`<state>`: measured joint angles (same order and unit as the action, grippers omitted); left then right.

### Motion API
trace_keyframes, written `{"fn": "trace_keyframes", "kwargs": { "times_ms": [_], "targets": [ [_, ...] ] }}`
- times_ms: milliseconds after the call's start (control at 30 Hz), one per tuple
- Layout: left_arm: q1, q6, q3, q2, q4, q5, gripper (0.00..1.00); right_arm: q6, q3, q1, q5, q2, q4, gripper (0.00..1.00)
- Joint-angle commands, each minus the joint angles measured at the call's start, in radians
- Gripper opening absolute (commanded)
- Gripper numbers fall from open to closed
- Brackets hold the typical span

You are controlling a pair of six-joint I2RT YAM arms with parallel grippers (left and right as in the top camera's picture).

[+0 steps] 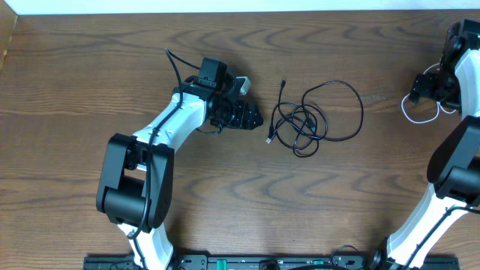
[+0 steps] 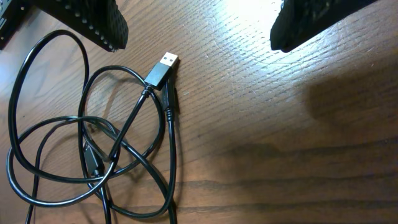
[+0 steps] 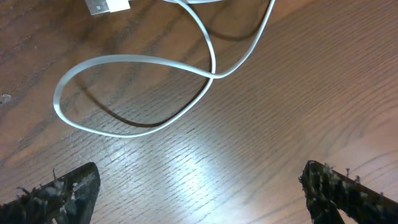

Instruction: Untangle cables

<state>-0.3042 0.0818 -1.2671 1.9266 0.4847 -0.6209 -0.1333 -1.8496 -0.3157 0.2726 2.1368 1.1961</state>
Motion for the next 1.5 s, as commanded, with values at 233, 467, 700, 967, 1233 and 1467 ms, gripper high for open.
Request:
{"fn": "trace_keyframes", "kwargs": {
  "times_ms": [233,467,700,967,1233,1467],
  "targets": [
    [-0.001,0.002,0.002,-0.002,0.004,0.013,0.78,-0.008,0.004,-0.006,0.005,0.003,0.000,0.99],
    [-0.001,0.002,0.002,-0.002,0.004,0.013,0.78,-0.008,0.003,-0.006,0.005,0.003,0.000,0.99],
    [-0.001,0.002,0.002,-0.002,0.014,0.013,0.78,-0.008,0.003,-0.006,0.005,0.003,0.000,0.99],
    [-0.001,0.002,0.002,-0.002,0.014,0.013,0.78,-0.008,0.003,-0.006,0.005,0.003,0.000,0.99],
    [-0.001,0.002,0.002,-0.002,0.014,0.013,0.78,-0.008,0.003,-0.006,0.005,0.003,0.000,0.99],
    [-0.001,0.002,0.002,-0.002,0.014,0.013,0.78,-0.008,0.004,-0.006,0.005,0.003,0.000,0.99]
  ]
}}
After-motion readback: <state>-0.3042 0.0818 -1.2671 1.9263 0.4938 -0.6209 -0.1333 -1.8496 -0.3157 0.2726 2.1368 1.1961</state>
